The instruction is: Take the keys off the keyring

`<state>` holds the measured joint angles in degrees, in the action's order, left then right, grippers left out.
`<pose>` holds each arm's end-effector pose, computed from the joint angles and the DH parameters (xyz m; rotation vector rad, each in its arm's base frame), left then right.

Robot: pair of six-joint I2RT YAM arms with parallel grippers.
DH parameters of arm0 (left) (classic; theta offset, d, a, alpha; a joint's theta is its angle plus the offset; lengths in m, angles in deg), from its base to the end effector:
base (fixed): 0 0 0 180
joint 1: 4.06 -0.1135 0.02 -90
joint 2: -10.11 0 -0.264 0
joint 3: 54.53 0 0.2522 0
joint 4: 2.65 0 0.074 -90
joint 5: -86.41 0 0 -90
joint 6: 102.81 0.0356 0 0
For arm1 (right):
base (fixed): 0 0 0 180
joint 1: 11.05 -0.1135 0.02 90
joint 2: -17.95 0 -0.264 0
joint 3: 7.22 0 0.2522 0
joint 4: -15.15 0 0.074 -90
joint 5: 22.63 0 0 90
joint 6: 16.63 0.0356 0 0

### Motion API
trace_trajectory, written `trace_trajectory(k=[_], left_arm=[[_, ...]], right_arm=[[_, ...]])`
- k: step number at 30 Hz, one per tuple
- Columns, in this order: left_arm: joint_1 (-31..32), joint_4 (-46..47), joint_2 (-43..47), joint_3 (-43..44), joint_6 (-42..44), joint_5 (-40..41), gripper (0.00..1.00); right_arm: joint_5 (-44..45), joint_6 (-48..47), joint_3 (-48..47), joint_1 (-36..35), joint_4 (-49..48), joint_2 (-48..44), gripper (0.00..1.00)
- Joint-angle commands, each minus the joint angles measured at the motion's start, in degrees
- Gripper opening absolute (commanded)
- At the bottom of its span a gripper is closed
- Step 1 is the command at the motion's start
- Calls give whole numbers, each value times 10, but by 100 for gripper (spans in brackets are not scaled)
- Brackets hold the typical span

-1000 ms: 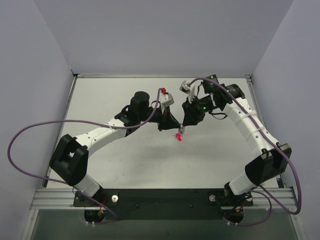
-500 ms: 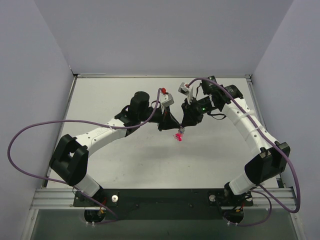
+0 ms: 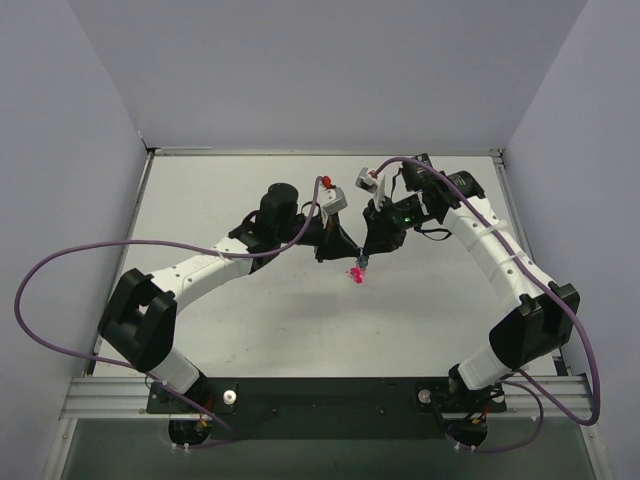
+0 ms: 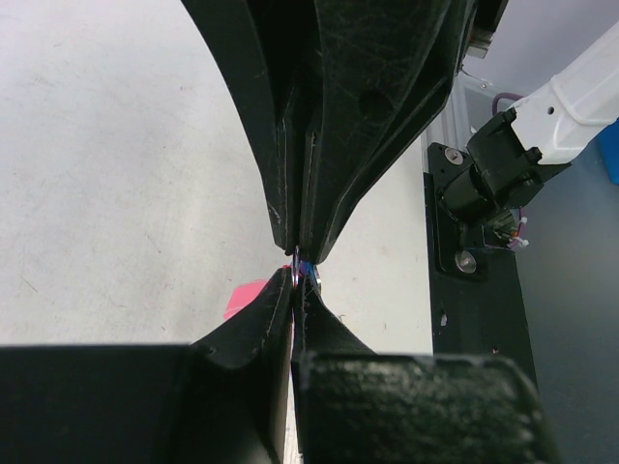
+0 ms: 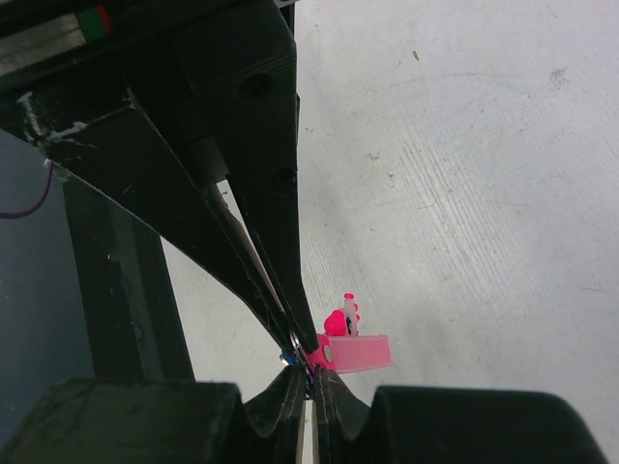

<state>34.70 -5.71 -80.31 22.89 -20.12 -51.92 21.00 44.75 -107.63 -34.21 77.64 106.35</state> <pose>0.2653 -0.2471 0.2937 1.1112 1.6237 -1.3187 0.2859 0.1503 0.3538 -1.3024 1.8854 0.9302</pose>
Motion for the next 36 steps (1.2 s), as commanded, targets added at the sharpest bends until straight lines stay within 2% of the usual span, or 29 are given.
trace_trajectory(k=[1,12,21,23,24,27,28,31,36], left_arm=[[-4,28,28,1,-5,-10,0],[-11,34,37,-2,-8,-11,0],[-11,58,31,-10,-29,-41,0],[-11,69,28,-10,-38,-54,8],[-11,72,27,-11,-40,-57,17],[-10,77,25,-11,-46,-65,27],[-10,76,25,-10,-45,-64,36],[-8,69,24,-7,-40,-62,42],[-5,50,25,1,-26,-51,45]], right_arm=[[-3,-8,9,5,6,-18,0],[19,-14,24,17,8,-22,0],[-15,-15,13,19,10,-34,0],[-21,-13,9,18,11,-38,0],[-21,-12,6,15,12,-38,0],[-14,-11,-1,9,15,-42,0],[-11,-12,-3,3,18,-44,0],[8,-18,-3,-11,23,-49,0],[42,-22,-4,-21,29,-53,0]])
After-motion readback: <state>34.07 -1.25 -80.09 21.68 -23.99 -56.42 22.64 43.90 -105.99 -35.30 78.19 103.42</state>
